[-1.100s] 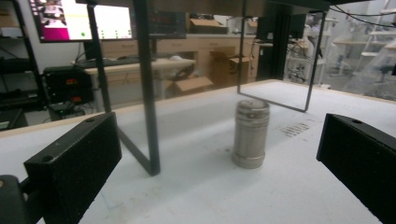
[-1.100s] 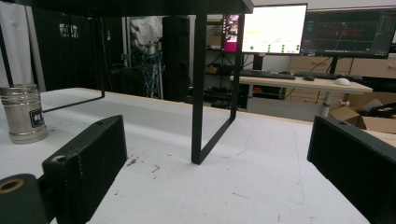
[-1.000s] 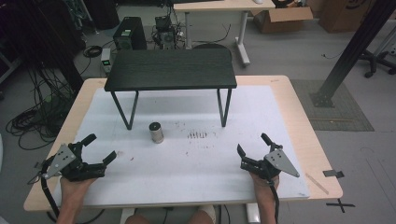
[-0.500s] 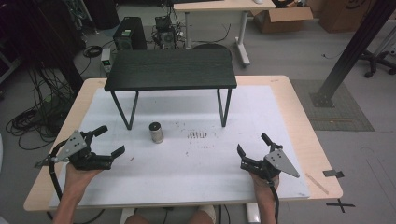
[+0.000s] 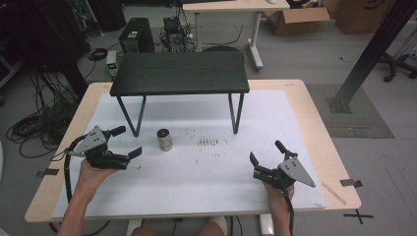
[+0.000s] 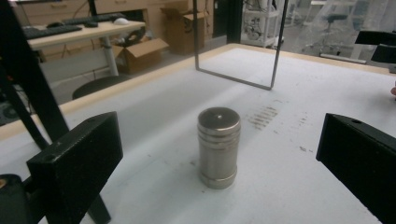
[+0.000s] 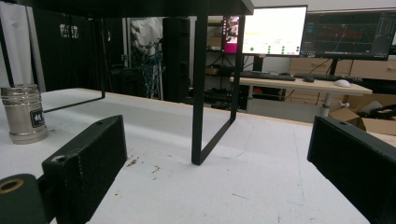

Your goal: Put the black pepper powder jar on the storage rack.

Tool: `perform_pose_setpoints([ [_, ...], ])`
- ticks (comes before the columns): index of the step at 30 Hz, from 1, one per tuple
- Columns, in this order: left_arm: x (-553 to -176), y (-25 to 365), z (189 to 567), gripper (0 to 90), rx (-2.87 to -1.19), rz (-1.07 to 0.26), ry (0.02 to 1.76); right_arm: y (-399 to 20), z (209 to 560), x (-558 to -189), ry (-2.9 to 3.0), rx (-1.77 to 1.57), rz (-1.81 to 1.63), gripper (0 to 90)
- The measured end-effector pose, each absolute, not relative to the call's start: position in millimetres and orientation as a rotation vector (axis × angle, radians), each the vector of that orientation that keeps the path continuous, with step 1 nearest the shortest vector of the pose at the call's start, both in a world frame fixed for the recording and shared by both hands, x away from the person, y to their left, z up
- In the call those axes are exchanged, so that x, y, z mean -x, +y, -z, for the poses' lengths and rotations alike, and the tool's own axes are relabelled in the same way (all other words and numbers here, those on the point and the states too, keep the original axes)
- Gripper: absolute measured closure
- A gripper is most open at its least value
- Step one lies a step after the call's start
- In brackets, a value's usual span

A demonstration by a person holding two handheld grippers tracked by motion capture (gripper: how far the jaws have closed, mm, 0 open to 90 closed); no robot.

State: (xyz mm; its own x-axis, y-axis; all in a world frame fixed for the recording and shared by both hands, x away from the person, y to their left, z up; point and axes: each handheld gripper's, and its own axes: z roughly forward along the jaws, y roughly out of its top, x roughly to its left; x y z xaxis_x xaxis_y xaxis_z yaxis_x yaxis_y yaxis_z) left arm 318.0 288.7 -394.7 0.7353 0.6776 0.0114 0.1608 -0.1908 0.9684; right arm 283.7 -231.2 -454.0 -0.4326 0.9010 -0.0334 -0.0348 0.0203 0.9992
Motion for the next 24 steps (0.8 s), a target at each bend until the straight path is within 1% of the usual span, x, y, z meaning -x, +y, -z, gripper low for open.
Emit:
perform_pose_setpoints([
  [8, -332, 271, 400, 0.9, -1.783, -0.49, 0.675, -231, 454, -284, 1.52, -0.922, -1.521, 4.6],
  [24, -348, 254, 414, 1.3, -1.798, -0.443, 0.738, -231, 454, -284, 1.524, -0.923, -1.519, 4.6],
])
